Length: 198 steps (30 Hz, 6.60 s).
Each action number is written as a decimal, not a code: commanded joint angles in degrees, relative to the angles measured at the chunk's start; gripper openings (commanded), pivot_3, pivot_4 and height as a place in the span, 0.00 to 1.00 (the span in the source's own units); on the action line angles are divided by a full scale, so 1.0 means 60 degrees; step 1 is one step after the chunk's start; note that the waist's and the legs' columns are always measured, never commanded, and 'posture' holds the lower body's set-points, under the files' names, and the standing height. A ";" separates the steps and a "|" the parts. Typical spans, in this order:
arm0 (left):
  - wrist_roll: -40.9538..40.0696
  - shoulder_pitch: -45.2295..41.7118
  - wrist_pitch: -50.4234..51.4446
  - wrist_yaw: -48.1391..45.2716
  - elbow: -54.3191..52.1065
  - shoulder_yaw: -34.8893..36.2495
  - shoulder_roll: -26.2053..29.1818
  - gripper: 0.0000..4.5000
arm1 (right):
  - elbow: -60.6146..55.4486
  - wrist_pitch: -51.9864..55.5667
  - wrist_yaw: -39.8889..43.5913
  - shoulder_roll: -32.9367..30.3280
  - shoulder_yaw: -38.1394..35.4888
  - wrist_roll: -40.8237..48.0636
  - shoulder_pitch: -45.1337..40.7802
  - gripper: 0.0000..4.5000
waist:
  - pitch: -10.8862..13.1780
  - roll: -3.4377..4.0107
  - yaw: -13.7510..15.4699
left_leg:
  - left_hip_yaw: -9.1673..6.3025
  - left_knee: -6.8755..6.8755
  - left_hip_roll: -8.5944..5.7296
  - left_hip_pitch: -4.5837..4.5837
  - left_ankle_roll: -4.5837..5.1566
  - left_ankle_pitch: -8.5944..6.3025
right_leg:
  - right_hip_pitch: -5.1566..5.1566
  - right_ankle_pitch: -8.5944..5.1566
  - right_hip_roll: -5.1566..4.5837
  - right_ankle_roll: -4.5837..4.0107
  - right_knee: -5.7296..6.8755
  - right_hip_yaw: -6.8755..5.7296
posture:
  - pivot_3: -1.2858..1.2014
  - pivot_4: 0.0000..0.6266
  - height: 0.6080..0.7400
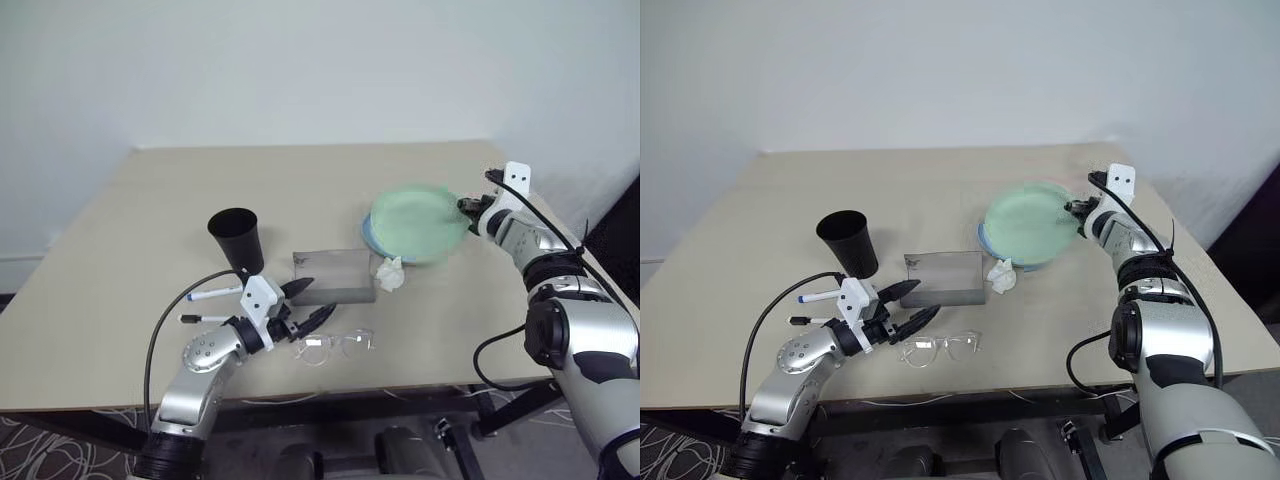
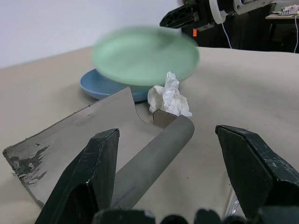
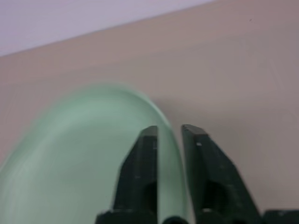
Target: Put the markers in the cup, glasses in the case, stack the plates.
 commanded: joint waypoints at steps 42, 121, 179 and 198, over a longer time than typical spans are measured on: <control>-0.0049 -0.0304 0.0267 -0.0066 -0.0542 0.0098 0.0107 0.78 | -0.6006 -0.0180 0.4642 0.0461 0.3313 -0.1036 0.3917 0.64 | 0.0002 0.0029 0.0030 | -0.0017 0.0028 0.0002 0.0004 -0.0006 -0.0001 | 0.0005 0.0000 -0.0001 0.0000 0.0015 -0.0021 | 0.52 0.00 0.97; 0.2458 -0.5525 -0.0232 -0.6392 0.4134 -0.3516 0.1562 0.34 | -0.9516 0.0562 0.5602 0.0101 0.2236 0.0861 0.5783 0.69 | 0.0006 0.0044 0.0032 | -0.0022 0.0034 0.0000 -0.0004 -0.0001 0.0001 | 0.0003 0.0004 0.0002 -0.0004 0.0016 -0.0021 | 0.52 0.00 0.97; 0.5476 -0.8915 -0.4942 -0.2464 0.9928 -0.3003 0.0665 0.00 | -0.8334 -0.0313 0.4563 0.0290 0.2158 0.0553 0.5274 0.69 | 0.0009 0.0033 0.0095 | -0.0030 0.0053 -0.0012 -0.0015 0.0001 0.0001 | 0.0009 0.0020 0.0000 0.0021 0.0014 -0.0018 | 0.52 0.00 0.97; 0.5150 -0.8712 -0.3848 -0.4344 1.0180 -0.2881 0.0165 0.00 | -0.8489 -0.0284 0.4443 0.0398 0.2223 0.0576 0.5445 0.69 | 0.0007 0.0032 0.0086 | -0.0027 0.0062 -0.0013 -0.0011 0.0002 0.0001 | 0.0014 0.0022 0.0001 0.0024 0.0024 -0.0016 | 0.52 0.00 0.97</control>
